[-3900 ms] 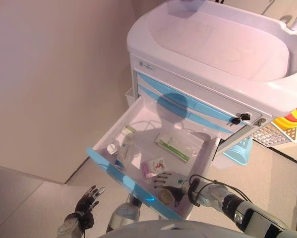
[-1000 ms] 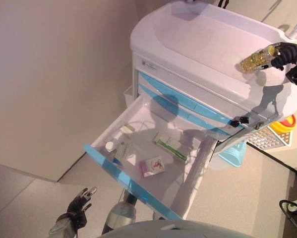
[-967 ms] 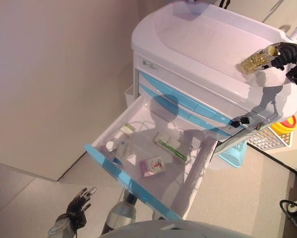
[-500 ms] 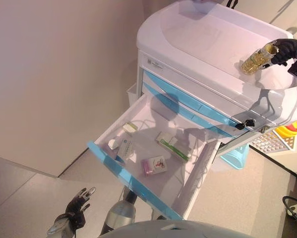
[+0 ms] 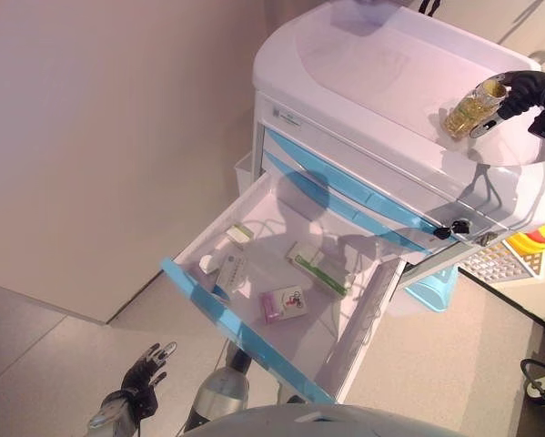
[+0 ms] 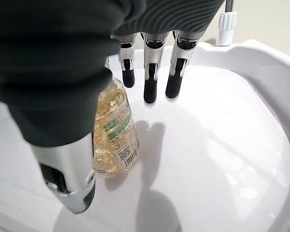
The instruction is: Open the drawer and pick up the medicine
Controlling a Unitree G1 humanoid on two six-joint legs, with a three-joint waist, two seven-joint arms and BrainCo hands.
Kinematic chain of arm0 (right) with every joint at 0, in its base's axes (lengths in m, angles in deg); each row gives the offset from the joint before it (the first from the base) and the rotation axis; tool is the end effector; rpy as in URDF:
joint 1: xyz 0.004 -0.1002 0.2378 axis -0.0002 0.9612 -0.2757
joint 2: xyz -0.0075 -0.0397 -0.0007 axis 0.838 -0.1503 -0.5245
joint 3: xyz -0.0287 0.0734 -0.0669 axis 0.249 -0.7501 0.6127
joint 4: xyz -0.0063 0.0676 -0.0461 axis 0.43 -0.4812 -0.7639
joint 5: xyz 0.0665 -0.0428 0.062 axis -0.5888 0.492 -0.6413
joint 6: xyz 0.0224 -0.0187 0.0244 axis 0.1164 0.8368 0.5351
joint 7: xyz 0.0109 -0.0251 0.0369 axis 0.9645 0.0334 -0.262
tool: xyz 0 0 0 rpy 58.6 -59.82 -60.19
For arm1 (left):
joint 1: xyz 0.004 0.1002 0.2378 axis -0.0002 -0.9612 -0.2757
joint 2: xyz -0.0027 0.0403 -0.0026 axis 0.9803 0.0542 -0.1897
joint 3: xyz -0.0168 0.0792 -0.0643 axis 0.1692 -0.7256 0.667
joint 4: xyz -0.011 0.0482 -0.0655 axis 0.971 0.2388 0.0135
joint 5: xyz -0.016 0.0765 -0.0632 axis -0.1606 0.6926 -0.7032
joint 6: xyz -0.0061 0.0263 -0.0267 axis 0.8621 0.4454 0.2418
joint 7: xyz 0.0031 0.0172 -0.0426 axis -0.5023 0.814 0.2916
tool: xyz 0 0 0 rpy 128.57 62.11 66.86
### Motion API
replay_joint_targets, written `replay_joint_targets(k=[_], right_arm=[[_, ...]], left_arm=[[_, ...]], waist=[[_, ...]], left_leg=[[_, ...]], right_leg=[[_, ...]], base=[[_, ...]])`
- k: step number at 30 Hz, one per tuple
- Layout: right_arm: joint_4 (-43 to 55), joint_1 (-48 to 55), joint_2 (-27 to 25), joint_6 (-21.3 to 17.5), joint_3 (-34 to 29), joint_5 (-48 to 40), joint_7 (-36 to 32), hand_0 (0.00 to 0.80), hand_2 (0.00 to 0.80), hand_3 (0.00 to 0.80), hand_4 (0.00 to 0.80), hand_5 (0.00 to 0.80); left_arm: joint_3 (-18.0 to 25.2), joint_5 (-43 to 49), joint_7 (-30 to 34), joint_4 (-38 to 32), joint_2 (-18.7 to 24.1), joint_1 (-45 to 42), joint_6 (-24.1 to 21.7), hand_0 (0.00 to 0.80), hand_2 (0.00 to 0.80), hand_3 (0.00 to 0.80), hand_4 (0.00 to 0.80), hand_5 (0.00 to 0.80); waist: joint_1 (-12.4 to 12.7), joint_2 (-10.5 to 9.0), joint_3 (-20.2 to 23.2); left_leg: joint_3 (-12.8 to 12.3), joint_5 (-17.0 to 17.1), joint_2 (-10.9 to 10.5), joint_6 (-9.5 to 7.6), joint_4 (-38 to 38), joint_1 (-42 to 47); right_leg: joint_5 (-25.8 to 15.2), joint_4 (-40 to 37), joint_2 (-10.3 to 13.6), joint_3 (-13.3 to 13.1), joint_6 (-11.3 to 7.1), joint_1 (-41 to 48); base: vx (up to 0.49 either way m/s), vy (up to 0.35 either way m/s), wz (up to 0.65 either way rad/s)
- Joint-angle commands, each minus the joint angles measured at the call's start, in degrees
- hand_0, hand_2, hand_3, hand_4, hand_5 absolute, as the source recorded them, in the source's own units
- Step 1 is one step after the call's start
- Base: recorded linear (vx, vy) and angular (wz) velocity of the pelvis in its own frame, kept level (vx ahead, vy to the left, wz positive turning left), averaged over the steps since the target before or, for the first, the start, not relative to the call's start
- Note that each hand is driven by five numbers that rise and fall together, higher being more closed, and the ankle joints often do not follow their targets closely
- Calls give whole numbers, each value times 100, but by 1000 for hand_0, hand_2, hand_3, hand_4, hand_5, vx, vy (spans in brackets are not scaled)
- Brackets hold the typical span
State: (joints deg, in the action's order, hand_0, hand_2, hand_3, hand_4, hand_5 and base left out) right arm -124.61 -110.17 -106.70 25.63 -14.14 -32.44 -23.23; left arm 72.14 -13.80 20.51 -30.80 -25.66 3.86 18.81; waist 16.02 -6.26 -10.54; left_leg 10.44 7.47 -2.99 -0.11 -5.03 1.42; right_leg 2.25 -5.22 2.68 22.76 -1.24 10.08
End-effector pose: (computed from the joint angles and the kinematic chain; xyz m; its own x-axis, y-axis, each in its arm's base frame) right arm 0.3188 -0.3264 0.3074 0.9453 -0.2022 -0.2560 -0.1838 0.3182 -0.9300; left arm 0.0706 0.2735 -0.0902 0.6194 0.1368 -0.7731 -0.3143 0.9455 -0.0846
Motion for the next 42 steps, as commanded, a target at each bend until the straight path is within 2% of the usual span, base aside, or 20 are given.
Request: replay_joint_targets(k=[1,8,12,20,24,27,28,30,33,35,36,40,42], right_arm=[[238,-643,-286,136,547,-264,490,0,0,0,0,0],[202,-786,-360,179,390,-634,1302,0,0,0,0,0],[312,-845,-589,270,223,-984,1907,0,0,0,0,0],[471,-774,-1086,332,-249,-2089,2135,0,0,0,0,0],[538,-405,-1326,363,-747,-2839,2295,0,0,0,0,0],[703,192,-1365,407,-1560,-3826,2379,0,0,0,0,0],[799,546,-1333,379,-2025,-4276,2479,0,0,0,0,0],[918,1310,-1173,309,-2888,-4616,2585,0,0,0,0,0],[1342,2897,-660,133,-4114,-4799,2689,0,0,0,0,0],[1532,3712,-224,78,-4640,-4834,2740,0,0,0,0,0],[1624,4215,215,-132,-4878,-4611,2767,0,0,0,0,0],[2144,5509,1489,-728,-4918,-3825,3026,0,0,0,0,0],[2423,6223,2043,-947,-4861,-3519,2925,0,0,0,0,0]], left_arm=[[-167,-96,-10,-246,322,-132,-51,0,0,0,0,0],[-208,-101,47,-137,342,-112,-83,0,0,0,0,0],[-236,-89,86,-110,362,-92,-67,0,0,0,0,0],[-297,-80,106,10,349,35,0,0,0,0,0,0],[-364,-98,121,48,329,120,27,0,0,0,0,0],[-394,-108,142,101,289,198,44,0,0,0,0,0],[-405,-86,152,132,240,230,42,0,0,0,0,0],[-438,-40,153,198,174,275,31,0,0,0,0,0],[-462,80,212,360,57,304,-59,0,0,0,0,0],[-485,141,210,428,1,365,-84,0,0,0,0,0],[-496,153,184,475,-48,420,-102,0,0,0,0,0],[-520,185,121,527,-211,474,-196,0,0,0,0,0],[-479,249,119,528,-271,413,-269,0,0,0,0,0]], waist=[[131,-167,181],[68,-155,250],[-60,-139,295],[-443,-92,440],[-665,-56,489],[-831,-20,510],[-912,8,512],[-1013,36,518],[-1169,89,522],[-1261,118,506],[-1323,141,489],[-1491,224,455],[-1572,258,460]], left_leg=[[-122,-423,-125,-43,3,81],[-236,-471,-113,-50,3,151],[-364,-520,-89,-54,3,197],[-703,-649,-59,-80,8,310],[-925,-717,-11,-89,20,378],[-1056,-773,15,-91,34,422],[-1102,-798,24,-92,38,442],[-1164,-836,39,-87,42,471],[-1281,-858,61,-90,38,488],[-1362,-887,77,-95,40,504],[-1417,-909,84,-102,52,513],[-1579,-940,115,-120,51,543],[-1645,-940,129,-125,42,552]], right_leg=[[-317,467,229,-293,-216,-366],[-338,439,245,-318,-248,-327],[-358,428,239,-416,-273,-337],[-370,449,221,-724,-300,-412],[-366,471,192,-899,-295,-444],[-356,489,161,-1042,-285,-471],[-350,497,149,-1105,-281,-483],[-336,506,133,-1183,-272,-496],[-346,498,118,-1291,-264,-530],[-353,493,111,-1360,-259,-559],[-359,490,109,-1406,-259,-573],[-396,436,88,-1535,-256,-595],[-414,411,78,-1583,-257,-605]], base=[[0,0,0],[-4,0,-1],[-49,-7,-6],[-62,2,-14],[-54,-1,-32],[-54,1,-36],[-47,9,-36],[-42,11,-27],[-47,1,-23],[-57,-8,-28],[-52,-9,-30],[-33,-12,-34],[-17,-21,-22]])
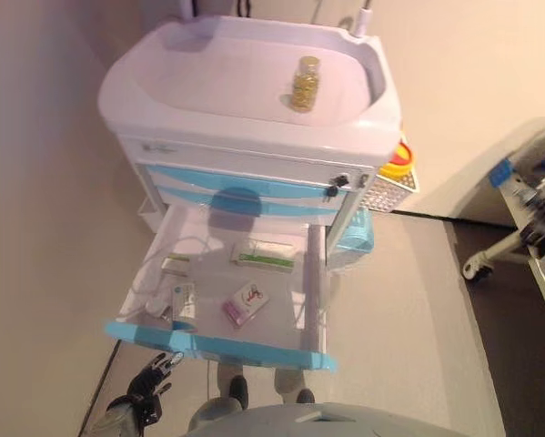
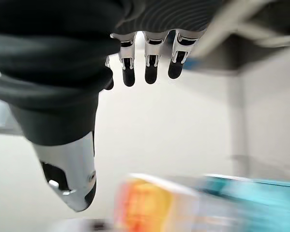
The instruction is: Open the drawer and pick up the medicine
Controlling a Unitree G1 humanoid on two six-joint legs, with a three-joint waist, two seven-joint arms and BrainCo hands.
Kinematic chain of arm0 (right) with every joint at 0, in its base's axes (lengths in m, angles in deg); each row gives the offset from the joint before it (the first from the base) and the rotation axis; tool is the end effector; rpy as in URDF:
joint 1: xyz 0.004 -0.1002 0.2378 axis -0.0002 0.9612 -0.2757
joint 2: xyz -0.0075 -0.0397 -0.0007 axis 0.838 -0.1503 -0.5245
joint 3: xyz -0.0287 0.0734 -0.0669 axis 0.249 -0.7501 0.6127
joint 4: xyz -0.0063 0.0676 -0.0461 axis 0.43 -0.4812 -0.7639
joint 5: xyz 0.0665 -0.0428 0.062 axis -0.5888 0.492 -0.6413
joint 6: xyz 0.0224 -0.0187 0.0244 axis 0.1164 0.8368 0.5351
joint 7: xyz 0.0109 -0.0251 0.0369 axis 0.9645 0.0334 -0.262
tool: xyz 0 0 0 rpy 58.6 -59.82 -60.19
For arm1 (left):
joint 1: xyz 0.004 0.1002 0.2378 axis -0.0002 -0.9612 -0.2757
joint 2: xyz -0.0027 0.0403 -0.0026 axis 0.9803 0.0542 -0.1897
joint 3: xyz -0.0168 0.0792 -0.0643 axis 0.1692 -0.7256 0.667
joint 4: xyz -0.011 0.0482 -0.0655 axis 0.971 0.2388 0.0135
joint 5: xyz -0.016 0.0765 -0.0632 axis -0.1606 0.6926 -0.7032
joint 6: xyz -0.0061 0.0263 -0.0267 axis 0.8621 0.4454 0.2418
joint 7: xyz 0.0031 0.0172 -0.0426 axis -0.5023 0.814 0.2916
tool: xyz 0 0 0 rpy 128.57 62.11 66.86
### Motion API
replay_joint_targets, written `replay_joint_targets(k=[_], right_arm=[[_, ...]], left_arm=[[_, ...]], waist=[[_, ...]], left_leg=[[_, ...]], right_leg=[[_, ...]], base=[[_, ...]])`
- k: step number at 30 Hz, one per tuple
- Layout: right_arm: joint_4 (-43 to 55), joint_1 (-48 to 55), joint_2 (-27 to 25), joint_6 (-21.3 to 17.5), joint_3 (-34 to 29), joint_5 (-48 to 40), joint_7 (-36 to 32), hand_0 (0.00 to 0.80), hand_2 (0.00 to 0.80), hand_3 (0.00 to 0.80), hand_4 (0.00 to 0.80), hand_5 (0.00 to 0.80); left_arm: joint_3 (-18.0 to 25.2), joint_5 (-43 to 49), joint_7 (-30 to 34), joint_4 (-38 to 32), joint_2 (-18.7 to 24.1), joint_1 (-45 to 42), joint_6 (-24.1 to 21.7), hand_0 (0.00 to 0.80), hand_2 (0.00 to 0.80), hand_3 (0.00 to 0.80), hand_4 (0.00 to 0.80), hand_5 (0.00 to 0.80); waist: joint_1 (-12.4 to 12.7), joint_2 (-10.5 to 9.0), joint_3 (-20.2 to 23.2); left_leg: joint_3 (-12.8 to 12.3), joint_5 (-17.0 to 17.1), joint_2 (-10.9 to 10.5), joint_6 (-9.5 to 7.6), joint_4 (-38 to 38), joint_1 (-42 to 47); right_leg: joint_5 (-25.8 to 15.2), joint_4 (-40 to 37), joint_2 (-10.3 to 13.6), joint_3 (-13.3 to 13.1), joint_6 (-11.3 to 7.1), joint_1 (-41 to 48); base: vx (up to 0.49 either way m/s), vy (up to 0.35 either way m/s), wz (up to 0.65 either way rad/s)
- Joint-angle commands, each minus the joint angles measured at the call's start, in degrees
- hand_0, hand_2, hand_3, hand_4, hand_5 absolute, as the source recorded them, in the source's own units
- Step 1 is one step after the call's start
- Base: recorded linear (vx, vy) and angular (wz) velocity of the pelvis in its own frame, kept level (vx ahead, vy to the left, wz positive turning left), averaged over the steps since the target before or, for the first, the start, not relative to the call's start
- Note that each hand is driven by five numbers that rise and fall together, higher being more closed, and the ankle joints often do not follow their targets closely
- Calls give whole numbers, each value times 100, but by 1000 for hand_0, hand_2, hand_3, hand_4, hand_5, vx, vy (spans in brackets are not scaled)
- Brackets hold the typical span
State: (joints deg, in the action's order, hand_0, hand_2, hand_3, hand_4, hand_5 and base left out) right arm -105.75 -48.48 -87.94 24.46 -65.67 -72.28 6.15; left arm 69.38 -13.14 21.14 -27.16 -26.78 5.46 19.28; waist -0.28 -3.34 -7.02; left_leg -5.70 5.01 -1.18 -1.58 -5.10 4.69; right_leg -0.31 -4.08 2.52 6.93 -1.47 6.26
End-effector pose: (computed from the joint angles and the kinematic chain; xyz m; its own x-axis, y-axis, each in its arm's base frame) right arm 0.2204 -0.3550 0.0676 0.8675 -0.4396 -0.2327 0.4316 0.8978 -0.0871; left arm 0.0696 0.2640 -0.0970 0.5797 0.0886 -0.8100 -0.2774 0.9561 -0.0939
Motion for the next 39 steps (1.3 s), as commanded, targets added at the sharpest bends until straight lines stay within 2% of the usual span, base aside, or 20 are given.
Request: replay_joint_targets(k=[1,3,5,7,8,9,14,17,21,25,28,31,35,39], right_arm=[[608,372,425,-973,345,507,-108,0,0,0,0,0],[613,702,848,-1330,517,678,-162,0,0,0,0,0],[469,1075,1438,-1359,765,638,-93,0,0,0,0,0],[132,1348,1872,-1512,1011,1046,-77,0,0,0,0,0],[-67,1487,2012,-1560,1154,1360,-142,0,0,0,0,0],[-465,1622,2161,-1771,1405,1656,-127,0,0,0,0,0],[-1585,1841,2432,-2035,2083,2587,-131,0,0,0,0,0],[-1998,1915,2469,-1812,2206,2753,64,0,0,0,0,0],[-2191,2065,2328,-1846,2353,3316,79,0,0,0,0,0],[-1814,2162,2014,-1936,2416,3459,184,0,0,0,0,0],[-1664,2102,1795,-2014,2375,3343,256,0,0,0,0,0],[-1611,1858,1493,-2134,2343,3198,292,0,0,0,0,0],[-1297,1650,1249,-2115,2441,3089,396,0,0,0,0,0],[-995,1536,1180,-2049,2578,3018,466,0,0,0,0,0]], left_arm=[[-171,227,62,229,-196,247,-382,0,0,0,0,0],[-156,350,40,248,-243,240,-442,0,0,0,0,0],[-133,402,-2,263,-288,234,-500,0,0,0,0,0],[-130,531,5,301,-321,248,-571,0,0,0,0,0],[-151,594,11,312,-325,244,-611,0,0,0,0,0],[-182,666,11,348,-346,268,-670,0,0,0,0,0],[-359,1209,-4,599,-349,455,-989,0,0,0,0,0],[-647,2046,-131,558,-276,509,-1195,0,0,0,0,0],[-1249,2870,-239,324,-21,576,-1297,0,0,0,0,0],[-1583,2873,-120,-186,300,678,-1127,0,0,0,0,0],[-1821,2909,-332,-563,407,767,-1089,0,0,0,0,0],[-1955,2732,-449,-882,466,1131,-1017,0,0,0,0,0],[-2007,2505,-313,-1155,667,1433,-1014,0,0,0,0,0],[-2092,2321,-118,-1543,965,1747,-736,0,0,0,0,0]], waist=[[7,-23,117],[-65,4,128],[-128,35,146],[-168,66,148],[-185,80,154],[-192,108,148],[-245,216,139],[-312,311,110],[-467,472,20],[-616,618,-137],[-666,720,-300],[-714,832,-700],[-761,800,-1142],[-794,683,-1471]], left_leg=[[-77,-696,-47,18,44,231],[-122,-691,-42,22,44,231],[-146,-682,-48,21,32,229],[-172,-672,-45,18,19,228],[-178,-668,-45,13,17,227],[-181,-661,-50,9,27,218],[-149,-644,-85,-12,59,202],[-146,-635,-90,-23,81,191],[-183,-647,-82,-51,167,168],[-175,-733,-104,-116,366,98],[-161,-805,-126,-150,654,-125],[-202,-883,-206,-156,1180,-599],[-338,-1015,-199,-192,1859,-1261],[-381,-1026,-142,-242,2285,-1965]], right_leg=[[-164,286,88,-29,-234,-232],[-163,281,76,-64,-231,-245],[-159,272,70,-82,-234,-253],[-152,271,73,-67,-235,-262],[-147,266,73,-55,-233,-259],[-144,275,75,-45,-235,-263],[-121,299,66,-33,-222,-261],[-85,369,57,-68,-217,-290],[29,630,55,-176,-225,-401],[198,1002,102,-274,-221,-585],[321,1352,159,-285,-173,-882],[444,1841,241,-263,-79,-1388],[492,2329,256,-311,29,-2040],[459,2653,107,-407,133,-2734]], base=[[-7,-18,-14],[-1,-11,-15],[4,-9,-19],[2,-9,-15],[6,-5,-5],[0,0,0],[16,15,-1],[47,54,-1],[85,72,-7],[129,79,-23],[44,111,-18],[-73,159,-4],[-129,56,-4],[-118,-28,-11]])
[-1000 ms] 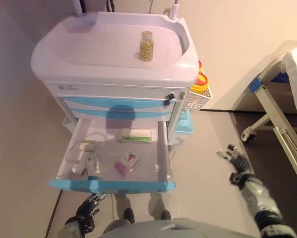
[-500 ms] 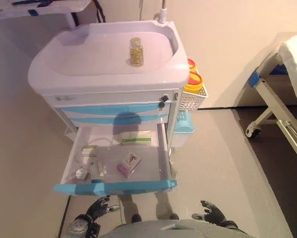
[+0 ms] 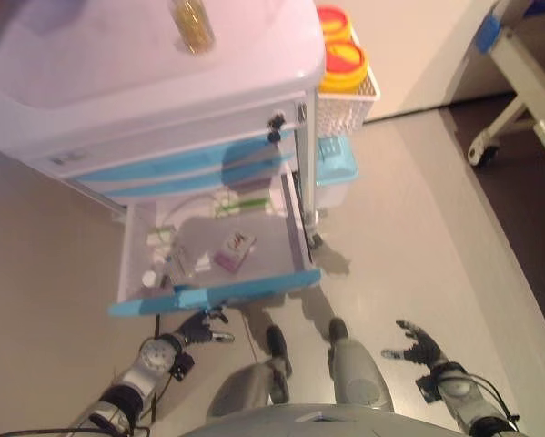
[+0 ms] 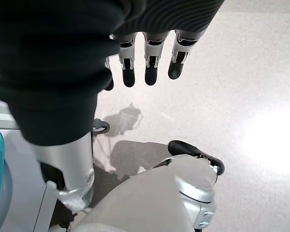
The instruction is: Open the drawer and pick up the medicine
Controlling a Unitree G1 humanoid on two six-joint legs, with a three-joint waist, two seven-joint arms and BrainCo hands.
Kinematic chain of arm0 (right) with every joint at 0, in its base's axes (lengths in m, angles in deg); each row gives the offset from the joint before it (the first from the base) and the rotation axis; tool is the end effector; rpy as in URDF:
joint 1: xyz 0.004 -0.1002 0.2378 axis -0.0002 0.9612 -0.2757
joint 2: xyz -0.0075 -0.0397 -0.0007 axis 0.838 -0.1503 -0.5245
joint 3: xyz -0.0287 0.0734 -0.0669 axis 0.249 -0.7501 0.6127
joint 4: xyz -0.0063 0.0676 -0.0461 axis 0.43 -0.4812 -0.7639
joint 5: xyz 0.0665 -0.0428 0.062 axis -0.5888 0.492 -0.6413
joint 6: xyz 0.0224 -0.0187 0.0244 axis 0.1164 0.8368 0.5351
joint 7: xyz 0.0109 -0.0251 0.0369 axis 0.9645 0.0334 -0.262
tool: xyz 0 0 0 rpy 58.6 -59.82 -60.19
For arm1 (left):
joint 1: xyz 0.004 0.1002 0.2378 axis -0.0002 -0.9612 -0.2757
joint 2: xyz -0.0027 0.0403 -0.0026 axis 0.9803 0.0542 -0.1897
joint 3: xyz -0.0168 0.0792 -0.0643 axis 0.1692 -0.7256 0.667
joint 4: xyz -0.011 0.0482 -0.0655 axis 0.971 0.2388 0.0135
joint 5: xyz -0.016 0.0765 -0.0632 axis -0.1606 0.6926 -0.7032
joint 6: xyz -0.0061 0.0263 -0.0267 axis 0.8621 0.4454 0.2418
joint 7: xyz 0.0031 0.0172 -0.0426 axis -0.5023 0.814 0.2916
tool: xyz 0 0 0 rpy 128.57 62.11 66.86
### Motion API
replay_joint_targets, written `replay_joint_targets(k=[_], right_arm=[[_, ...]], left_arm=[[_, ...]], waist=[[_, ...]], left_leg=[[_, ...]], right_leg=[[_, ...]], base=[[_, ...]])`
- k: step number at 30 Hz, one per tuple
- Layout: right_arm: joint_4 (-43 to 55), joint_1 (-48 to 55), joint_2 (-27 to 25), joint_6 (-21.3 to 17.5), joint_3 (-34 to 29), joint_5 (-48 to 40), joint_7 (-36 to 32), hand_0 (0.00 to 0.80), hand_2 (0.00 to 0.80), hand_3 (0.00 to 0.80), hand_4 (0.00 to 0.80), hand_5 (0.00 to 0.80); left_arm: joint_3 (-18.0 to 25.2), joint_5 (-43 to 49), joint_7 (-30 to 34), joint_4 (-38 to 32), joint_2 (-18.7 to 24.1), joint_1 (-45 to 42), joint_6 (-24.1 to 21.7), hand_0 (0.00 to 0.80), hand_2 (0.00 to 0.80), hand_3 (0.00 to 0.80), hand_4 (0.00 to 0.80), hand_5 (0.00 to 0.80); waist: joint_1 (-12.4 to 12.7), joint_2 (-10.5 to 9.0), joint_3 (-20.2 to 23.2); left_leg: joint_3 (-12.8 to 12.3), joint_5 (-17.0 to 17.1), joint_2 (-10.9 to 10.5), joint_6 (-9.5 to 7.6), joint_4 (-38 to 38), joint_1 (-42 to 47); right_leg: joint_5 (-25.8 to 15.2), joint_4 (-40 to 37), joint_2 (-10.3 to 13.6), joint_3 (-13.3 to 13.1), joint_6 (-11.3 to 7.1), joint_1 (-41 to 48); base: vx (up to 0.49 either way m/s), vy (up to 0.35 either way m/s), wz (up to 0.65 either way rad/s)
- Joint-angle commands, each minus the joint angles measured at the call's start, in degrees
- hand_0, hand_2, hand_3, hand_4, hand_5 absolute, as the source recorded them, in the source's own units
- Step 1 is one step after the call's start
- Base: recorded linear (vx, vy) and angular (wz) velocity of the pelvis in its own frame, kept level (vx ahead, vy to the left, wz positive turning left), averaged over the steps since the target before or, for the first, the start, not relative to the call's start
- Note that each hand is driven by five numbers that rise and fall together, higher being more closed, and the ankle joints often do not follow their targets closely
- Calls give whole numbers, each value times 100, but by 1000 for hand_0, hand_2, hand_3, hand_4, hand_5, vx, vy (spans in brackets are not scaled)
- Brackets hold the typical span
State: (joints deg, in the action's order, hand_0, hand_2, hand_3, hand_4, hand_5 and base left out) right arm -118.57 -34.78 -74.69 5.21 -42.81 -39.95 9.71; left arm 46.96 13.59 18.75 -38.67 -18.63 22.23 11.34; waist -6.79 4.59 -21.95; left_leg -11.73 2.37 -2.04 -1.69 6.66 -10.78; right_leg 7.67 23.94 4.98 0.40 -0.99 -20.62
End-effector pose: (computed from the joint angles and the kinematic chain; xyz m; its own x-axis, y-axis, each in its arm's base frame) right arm 0.1385 -0.2725 -0.0611 0.8136 -0.1325 -0.5661 -0.2016 0.8490 -0.4884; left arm 0.1894 0.2358 -0.0437 0.7681 -0.2482 -0.5903 0.5179 0.7828 0.3448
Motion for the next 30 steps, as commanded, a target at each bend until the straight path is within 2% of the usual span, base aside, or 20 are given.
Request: replay_joint_targets(k=[1,5,8,12,15,19,21,22,25,27,30], right_arm=[[350,162,-157,-113,308,-214,115,0,0,0,0,0],[499,183,-199,-28,304,-228,109,0,0,0,0,0],[606,160,-275,48,302,-289,109,0,0,0,0,0],[729,151,-365,81,289,-354,75,0,0,0,0,0],[955,202,-494,104,227,-384,-1,0,0,0,0,0],[1057,168,-612,14,296,-389,-31,0,0,0,0,0],[1118,155,-644,32,326,-392,-43,0,0,0,0,0],[1140,95,-692,14,449,-113,3,0,0,0,0,0],[1167,98,-769,8,657,-88,72,0,0,0,0,0],[1120,69,-795,7,710,-189,107,0,0,0,0,0],[1084,7,-752,29,726,-316,109,0,0,0,0,0]], left_arm=[[155,-359,117,-479,210,109,101,0,0,0,0,0],[188,-293,-115,-584,351,295,185,0,0,0,0,0],[262,-142,-567,-491,483,589,246,0,0,0,0,0],[414,-211,-628,-416,749,963,361,0,0,0,0,0],[676,-511,-584,-208,1235,1626,661,0,0,0,0,0],[693,-771,-761,379,1797,2823,1106,0,0,0,0,0],[742,-430,-893,629,1903,3203,1247,0,0,0,0,0],[458,-161,-1179,980,2096,3709,1368,0,0,0,0,0],[322,-347,-1708,1413,2285,4516,1339,0,0,0,0,0],[196,-263,-1871,1620,2285,4938,1318,0,0,0,0,0],[85,-55,-2061,1596,2166,5026,1430,0,0,0,0,0]], waist=[[-144,-124,-31],[-169,-156,-152],[-218,-202,-211],[-285,-254,-246],[-432,-313,-294],[-652,-392,-330],[-707,-422,-338],[-796,-430,-363],[-870,-495,-380],[-911,-520,-364],[-900,-538,-329]], left_leg=[[223,-750,-54,-240,1165,-550],[228,-707,-46,-265,1350,-887],[213,-709,-30,-271,1599,-1203],[169,-761,-7,-283,1809,-1411],[120,-801,20,-311,1984,-1623],[100,-779,17,-336,2098,-1919],[92,-789,21,-348,2133,-2006],[136,-950,49,-329,2248,-2081],[136,-995,91,-356,2377,-2232],[142,-1088,95,-381,2512,-2309],[165,-1213,80,-409,2662,-2359]], right_leg=[[-346,-95,-178,228,105,-167],[-340,118,-274,180,162,-485],[-337,310,-343,105,202,-772],[-343,440,-389,19,214,-975],[-386,552,-476,-153,210,-1211],[-489,592,-611,-348,210,-1537],[-495,610,-653,-397,211,-1629],[-331,746,-724,-465,192,-1735],[-285,876,-778,-508,198,-1881],[-201,995,-806,-524,213,-1946],[-79,1130,-837,-513,244,-1968]], base=[[-90,-19,2],[-26,-4,-10],[12,30,-11],[30,42,-5],[45,85,-9],[4,76,-5],[-11,70,-7],[-8,79,-12],[-38,23,0],[-47,-14,-4],[-53,-32,0]])
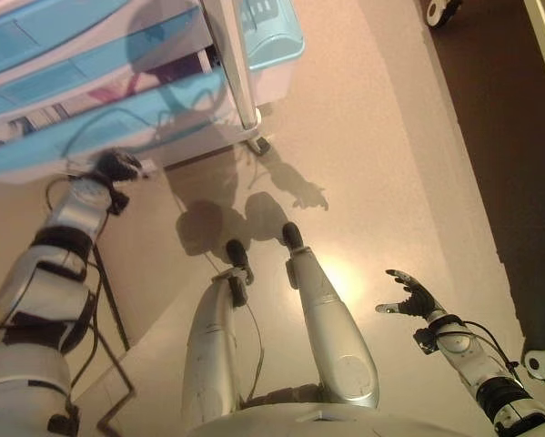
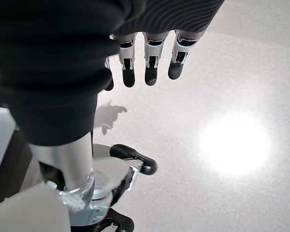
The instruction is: Open the drawer and pick up the medicine
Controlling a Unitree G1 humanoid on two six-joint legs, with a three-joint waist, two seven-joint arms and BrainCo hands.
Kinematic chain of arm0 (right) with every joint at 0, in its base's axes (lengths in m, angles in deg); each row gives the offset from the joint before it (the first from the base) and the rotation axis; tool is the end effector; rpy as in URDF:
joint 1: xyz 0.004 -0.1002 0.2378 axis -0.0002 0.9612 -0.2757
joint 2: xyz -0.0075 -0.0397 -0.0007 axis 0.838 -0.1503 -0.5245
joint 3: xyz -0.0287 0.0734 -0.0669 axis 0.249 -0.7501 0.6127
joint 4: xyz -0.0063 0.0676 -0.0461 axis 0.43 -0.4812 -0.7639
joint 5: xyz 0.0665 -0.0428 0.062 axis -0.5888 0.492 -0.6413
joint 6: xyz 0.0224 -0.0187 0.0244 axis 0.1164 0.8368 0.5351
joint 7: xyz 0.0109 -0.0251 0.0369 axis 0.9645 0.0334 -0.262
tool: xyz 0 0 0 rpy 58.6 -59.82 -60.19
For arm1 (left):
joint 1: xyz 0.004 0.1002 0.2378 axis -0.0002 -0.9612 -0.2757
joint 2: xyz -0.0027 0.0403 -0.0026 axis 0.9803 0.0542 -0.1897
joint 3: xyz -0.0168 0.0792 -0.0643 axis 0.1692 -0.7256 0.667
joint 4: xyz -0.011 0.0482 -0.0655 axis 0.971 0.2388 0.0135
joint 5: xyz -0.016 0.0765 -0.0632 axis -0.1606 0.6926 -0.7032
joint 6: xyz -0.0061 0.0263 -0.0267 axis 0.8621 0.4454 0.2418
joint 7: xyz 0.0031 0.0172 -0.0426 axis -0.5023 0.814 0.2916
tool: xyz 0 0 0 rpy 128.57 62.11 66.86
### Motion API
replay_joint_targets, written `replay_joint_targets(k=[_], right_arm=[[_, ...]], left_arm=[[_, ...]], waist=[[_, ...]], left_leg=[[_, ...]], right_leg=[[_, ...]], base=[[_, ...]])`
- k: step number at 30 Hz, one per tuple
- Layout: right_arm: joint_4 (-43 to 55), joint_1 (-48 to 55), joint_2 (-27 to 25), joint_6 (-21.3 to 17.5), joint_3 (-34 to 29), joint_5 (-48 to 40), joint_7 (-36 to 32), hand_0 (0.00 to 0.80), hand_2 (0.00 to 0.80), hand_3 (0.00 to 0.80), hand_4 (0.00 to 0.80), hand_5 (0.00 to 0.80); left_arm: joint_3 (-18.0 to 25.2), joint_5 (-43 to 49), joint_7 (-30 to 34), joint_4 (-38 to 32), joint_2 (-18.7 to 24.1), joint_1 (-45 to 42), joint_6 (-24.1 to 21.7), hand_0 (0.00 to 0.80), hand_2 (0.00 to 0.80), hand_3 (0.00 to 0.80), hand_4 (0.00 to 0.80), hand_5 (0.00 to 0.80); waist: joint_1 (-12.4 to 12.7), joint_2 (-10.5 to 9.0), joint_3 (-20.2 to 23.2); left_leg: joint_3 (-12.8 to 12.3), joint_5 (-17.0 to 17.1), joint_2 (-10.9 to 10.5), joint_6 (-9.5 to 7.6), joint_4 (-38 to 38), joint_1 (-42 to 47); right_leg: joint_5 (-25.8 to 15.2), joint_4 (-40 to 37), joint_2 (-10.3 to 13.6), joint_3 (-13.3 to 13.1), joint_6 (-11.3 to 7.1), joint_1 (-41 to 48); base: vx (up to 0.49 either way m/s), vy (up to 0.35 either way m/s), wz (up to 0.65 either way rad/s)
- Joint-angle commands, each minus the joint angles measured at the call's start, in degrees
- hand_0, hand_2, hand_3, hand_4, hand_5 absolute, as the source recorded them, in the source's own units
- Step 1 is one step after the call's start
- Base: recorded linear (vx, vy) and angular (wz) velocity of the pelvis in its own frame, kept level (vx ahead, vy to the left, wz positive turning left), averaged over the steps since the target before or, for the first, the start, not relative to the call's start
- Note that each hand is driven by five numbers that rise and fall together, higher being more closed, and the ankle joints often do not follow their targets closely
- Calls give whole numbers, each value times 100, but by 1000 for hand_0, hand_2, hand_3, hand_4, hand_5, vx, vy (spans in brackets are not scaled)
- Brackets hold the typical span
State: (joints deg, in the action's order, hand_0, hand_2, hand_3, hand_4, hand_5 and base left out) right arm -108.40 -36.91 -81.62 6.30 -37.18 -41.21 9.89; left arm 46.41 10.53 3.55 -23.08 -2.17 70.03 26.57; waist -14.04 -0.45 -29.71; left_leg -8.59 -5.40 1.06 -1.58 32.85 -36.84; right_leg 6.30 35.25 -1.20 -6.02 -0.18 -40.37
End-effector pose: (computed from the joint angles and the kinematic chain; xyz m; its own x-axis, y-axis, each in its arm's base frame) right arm 0.1680 -0.2779 -0.0304 0.8893 -0.0381 -0.4557 -0.2603 0.7772 -0.5728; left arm 0.3347 0.3030 0.1812 0.9420 0.3355 -0.0085 -0.2273 0.6562 0.7195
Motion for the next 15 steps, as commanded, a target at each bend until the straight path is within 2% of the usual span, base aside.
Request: replay_joint_targets(k=[1,7,10,11,12,13,15], right_arm=[[9,203,-46,-124,156,-169,77,0,0,0,0,0],[-124,254,12,-223,90,-95,50,0,0,0,0,0],[-168,352,170,-253,61,-45,28,0,0,0,0,0],[-202,377,232,-289,47,-47,9,0,0,0,0,0],[-229,396,281,-336,34,-56,-8,0,0,0,0,0],[-273,418,380,-378,5,-100,-25,0,0,0,0,0],[-358,454,604,-405,-92,-215,-53,0,0,0,0,0]], left_arm=[[149,295,-607,55,495,213,-101,0,0,0,0,0],[395,47,-593,231,333,-73,-454,0,0,0,0,0],[709,-756,-198,-100,111,-592,-776,0,0,0,0,0],[874,-979,-51,-230,10,-831,-869,0,0,0,0,0],[978,-1256,51,-357,-72,-1015,-958,0,0,0,0,0],[1167,-1868,202,-612,-242,-1336,-1041,0,0,0,0,0],[1553,-2453,509,-1088,-688,-2120,-1276,0,0,0,0,0]], waist=[[-165,-34,466],[-178,-7,597],[-123,30,664],[-85,23,703],[-58,31,717],[3,51,740],[159,91,814]], left_leg=[[-140,-472,-237,-431,90,248],[-132,-713,-256,-476,385,344],[-143,-802,-289,-490,335,610],[-184,-623,-284,-506,201,657],[-171,-618,-293,-498,150,737],[-140,-593,-311,-479,39,881],[-64,-535,-362,-435,-215,1203]], right_leg=[[102,64,-225,131,176,7],[378,507,-240,108,254,74],[453,562,-246,81,239,292],[270,419,-232,83,249,343],[272,385,-223,84,240,421],[269,312,-201,92,225,563],[262,98,-119,144,186,905]], base=[[-20,-34,-4],[26,-8,0],[34,-58,2],[-39,-118,0],[-45,-136,-2],[21,-133,-3],[28,-164,-3]])
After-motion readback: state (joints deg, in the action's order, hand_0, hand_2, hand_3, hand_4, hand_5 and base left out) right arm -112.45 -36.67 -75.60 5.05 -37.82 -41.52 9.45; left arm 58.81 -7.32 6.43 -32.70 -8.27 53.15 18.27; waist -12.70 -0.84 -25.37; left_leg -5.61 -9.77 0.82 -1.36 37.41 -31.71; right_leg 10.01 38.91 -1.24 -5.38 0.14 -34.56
